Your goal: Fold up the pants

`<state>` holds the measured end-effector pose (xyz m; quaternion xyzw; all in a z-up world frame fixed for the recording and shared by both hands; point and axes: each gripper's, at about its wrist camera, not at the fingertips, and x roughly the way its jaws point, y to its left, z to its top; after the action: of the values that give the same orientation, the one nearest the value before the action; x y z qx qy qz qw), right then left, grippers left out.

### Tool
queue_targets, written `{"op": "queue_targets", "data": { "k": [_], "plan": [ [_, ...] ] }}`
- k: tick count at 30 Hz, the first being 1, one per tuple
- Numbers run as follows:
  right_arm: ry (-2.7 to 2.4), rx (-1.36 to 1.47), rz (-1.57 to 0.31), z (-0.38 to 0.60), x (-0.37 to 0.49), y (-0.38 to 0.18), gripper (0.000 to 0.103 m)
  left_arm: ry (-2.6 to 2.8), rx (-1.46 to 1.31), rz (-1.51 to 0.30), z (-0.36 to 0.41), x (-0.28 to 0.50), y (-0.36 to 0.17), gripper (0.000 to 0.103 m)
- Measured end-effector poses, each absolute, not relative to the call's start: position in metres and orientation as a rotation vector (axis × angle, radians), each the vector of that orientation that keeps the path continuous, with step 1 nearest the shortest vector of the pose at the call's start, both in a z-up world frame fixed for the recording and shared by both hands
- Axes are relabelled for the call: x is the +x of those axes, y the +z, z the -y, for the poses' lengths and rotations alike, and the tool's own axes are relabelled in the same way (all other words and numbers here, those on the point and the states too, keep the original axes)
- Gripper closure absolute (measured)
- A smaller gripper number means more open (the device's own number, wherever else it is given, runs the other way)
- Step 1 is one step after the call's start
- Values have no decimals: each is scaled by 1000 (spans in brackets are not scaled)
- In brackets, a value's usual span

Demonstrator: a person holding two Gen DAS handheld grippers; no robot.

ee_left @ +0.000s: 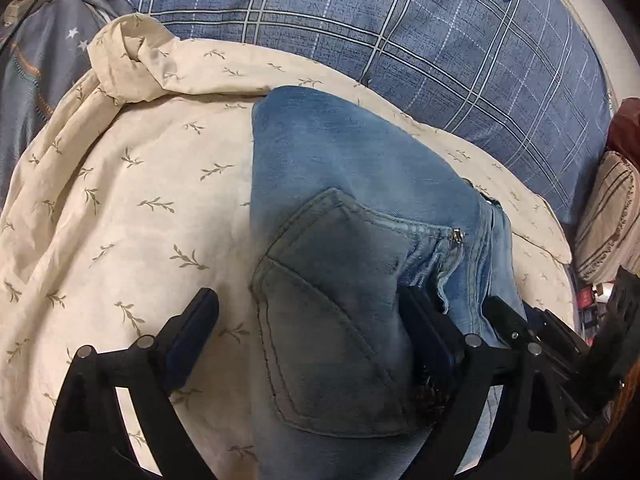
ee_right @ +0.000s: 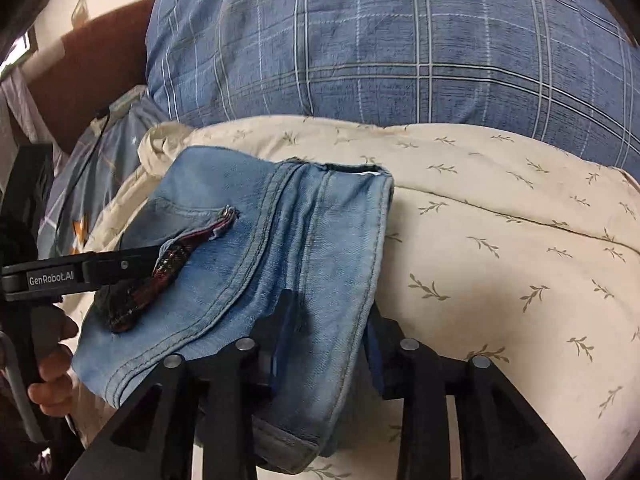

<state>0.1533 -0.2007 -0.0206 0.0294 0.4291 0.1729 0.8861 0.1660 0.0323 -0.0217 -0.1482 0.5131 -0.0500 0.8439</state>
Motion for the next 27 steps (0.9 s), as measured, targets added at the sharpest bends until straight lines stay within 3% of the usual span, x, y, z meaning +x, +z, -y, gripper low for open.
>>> {"op": "queue_targets", "data": {
  "k": [6,8,10,15,20,27],
  "plan": [
    [341,177,-869,210,139,3,63,-49,-246,-993,-32,146,9,10],
    [306,185,-868,213,130,11,51,-38,-225,-953,-33,136,21,10],
    [252,176,-864,214,117,20,29,-31,-216,-922,-34,120,32,10],
    [116,122,-851,219,76,43,2,1,-180,-879,-32,89,44,10],
    [6,59,-894,223,41,53,0,39,-152,-872,-26,61,46,10],
    [-2,48,-793,226,-13,50,0,64,-71,-769,-12,7,53,10]
  ]
}}
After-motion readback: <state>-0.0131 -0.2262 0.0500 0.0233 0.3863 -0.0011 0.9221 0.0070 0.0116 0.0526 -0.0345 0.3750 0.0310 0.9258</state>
